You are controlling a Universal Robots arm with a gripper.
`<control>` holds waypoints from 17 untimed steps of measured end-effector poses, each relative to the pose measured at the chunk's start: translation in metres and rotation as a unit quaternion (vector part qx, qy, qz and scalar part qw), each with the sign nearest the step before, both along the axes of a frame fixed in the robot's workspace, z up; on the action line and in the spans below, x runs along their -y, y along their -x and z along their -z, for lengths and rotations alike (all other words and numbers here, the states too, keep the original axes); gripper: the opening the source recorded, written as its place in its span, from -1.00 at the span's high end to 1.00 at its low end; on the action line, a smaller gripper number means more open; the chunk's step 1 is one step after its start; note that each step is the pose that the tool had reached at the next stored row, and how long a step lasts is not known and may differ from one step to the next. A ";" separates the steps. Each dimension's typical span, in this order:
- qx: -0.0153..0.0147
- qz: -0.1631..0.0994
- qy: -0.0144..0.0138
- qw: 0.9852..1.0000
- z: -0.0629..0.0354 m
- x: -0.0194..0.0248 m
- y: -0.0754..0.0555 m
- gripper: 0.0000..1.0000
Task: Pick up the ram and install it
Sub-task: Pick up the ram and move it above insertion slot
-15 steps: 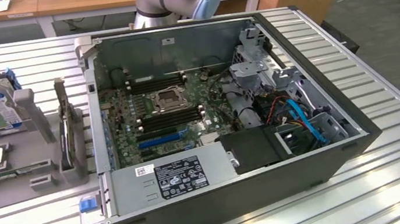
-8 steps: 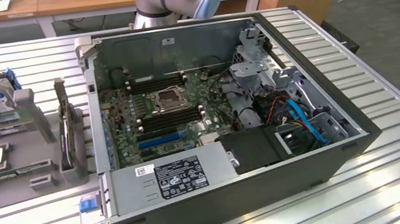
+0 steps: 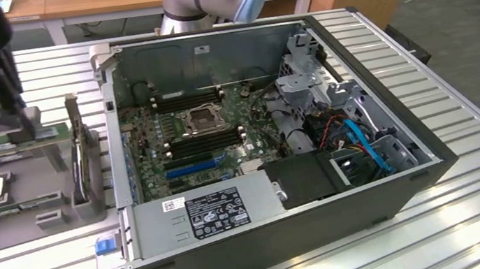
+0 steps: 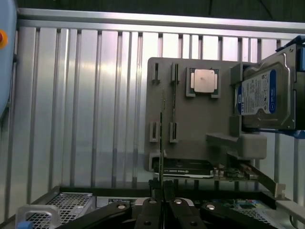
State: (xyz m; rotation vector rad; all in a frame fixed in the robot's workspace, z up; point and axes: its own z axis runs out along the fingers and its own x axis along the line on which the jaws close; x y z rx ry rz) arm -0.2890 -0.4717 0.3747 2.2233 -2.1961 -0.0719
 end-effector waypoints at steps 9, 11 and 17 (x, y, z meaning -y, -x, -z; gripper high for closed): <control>0.000 0.000 0.000 1.000 0.0003 0.0000 -0.041 0.76; 0.000 0.000 0.000 1.000 0.0004 0.0000 -0.050 0.76; 0.000 -0.001 0.000 1.000 0.0009 0.0000 -0.077 0.76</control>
